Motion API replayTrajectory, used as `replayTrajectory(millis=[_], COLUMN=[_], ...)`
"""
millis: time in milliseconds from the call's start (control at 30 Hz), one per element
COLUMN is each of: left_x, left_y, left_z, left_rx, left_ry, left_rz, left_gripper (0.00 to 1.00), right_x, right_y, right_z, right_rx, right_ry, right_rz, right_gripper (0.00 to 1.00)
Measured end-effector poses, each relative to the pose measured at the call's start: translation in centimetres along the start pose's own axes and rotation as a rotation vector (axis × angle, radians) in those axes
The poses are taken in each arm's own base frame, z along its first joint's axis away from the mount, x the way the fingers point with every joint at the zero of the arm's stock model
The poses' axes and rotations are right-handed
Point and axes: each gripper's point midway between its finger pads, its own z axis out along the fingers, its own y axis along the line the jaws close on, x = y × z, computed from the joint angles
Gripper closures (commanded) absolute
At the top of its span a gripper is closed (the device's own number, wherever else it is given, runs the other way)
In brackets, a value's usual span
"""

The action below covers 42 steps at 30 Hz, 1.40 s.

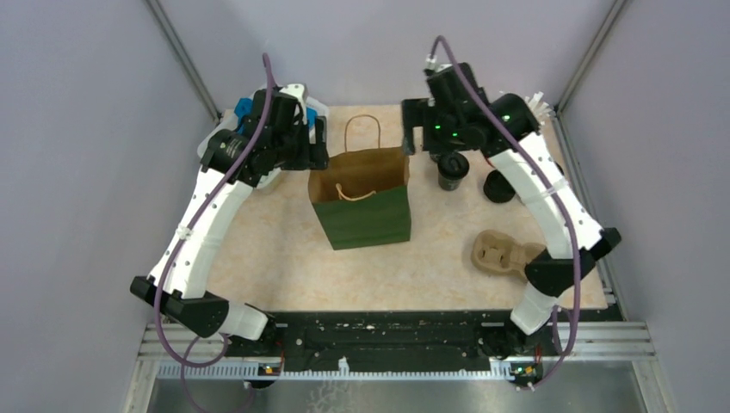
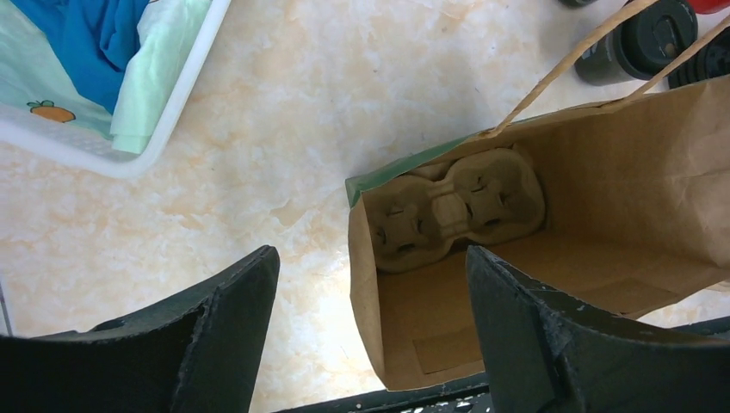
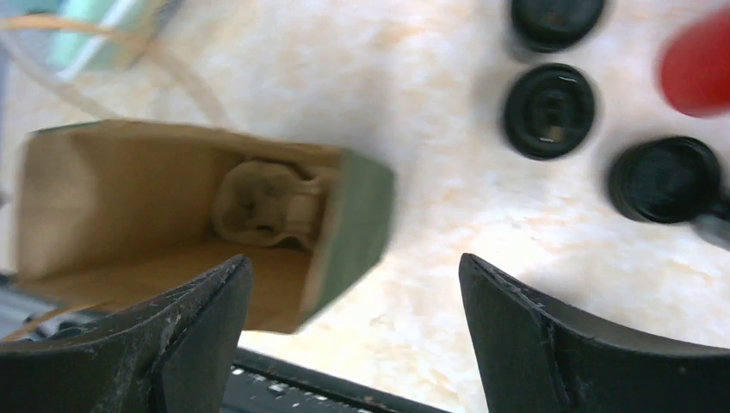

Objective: Pack the takeout coffee
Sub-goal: Adjust the takeout bag at the center of the board, then pick up the coffee cup from the center of the board.

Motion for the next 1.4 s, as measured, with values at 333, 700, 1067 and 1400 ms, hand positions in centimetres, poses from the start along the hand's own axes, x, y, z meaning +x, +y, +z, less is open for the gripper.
replayTrajectory(millis=[333,700,1067,1400], left_x=[0.2,0.3,0.2,0.3], left_y=[0.3,0.5,1.1,1.6], left_z=[0.0,0.0,0.1,0.8], left_rx=[-0.010,-0.009,-0.024,-0.033], left_ry=[0.010,0.016,0.015,0.032], left_rz=[0.000,-0.004,-0.010,-0.007], left_gripper=[0.12,0.10,0.09,0.09], right_x=[3.6,7.6,6.9,6.3], right_y=[-14.6,-17.4,-19.4,-19.6], right_z=[5.5,16.4,18.9,19.4], right_rx=[0.241,0.234,0.243,0.239], right_ry=[0.120,0.320,0.328,0.318], right_rz=[0.042,-0.031,-0.008,-0.021], right_gripper=[0.03,0.13,0.13,0.12])
